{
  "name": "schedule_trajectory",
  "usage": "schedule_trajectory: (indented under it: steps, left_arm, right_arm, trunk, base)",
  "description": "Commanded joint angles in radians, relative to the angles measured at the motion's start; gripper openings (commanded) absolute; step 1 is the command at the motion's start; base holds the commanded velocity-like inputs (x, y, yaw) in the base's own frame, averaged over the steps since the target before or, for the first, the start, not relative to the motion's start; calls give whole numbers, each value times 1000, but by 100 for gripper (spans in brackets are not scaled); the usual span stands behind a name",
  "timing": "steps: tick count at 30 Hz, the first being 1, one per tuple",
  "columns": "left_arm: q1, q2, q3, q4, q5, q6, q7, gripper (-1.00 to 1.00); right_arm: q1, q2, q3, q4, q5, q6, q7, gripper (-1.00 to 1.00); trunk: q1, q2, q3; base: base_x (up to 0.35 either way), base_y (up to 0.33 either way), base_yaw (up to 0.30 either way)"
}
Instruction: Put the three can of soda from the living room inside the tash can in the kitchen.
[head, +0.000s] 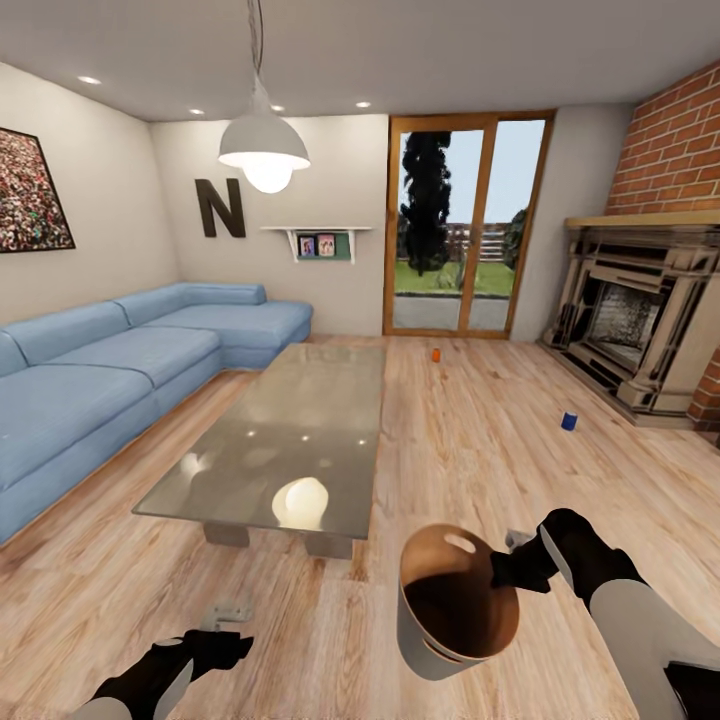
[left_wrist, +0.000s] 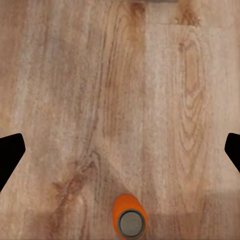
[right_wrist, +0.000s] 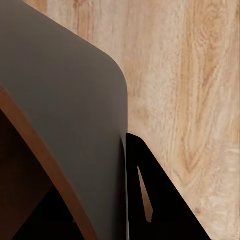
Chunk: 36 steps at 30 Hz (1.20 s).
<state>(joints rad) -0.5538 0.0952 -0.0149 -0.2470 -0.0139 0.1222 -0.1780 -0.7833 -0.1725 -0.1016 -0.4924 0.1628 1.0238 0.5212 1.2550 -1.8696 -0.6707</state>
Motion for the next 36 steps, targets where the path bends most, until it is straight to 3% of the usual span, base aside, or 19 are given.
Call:
schedule_trajectory:
  steps: [1,16,36]
  left_arm:
    - [0,0,0,0,0,-1,0,100]
    - [0,-1,1,-1,-1,-2,-2,100]
    - [0,-29,-2,-1,-5,11,-6,100]
  right_arm:
    - [-1,0,-3,0,-31,7,2,-100]
    - [-2,-12,-5,0,-31,7,-12,-100]
    - [-2,-16,-12,-30,-31,7,-12,-100]
  trunk:
    - [4,-7,-5]
    - [61,-112,-75]
    - [138,-252,-169]
  base:
    - [0,0,0]
    - [0,0,0]
    - [0,0,0]
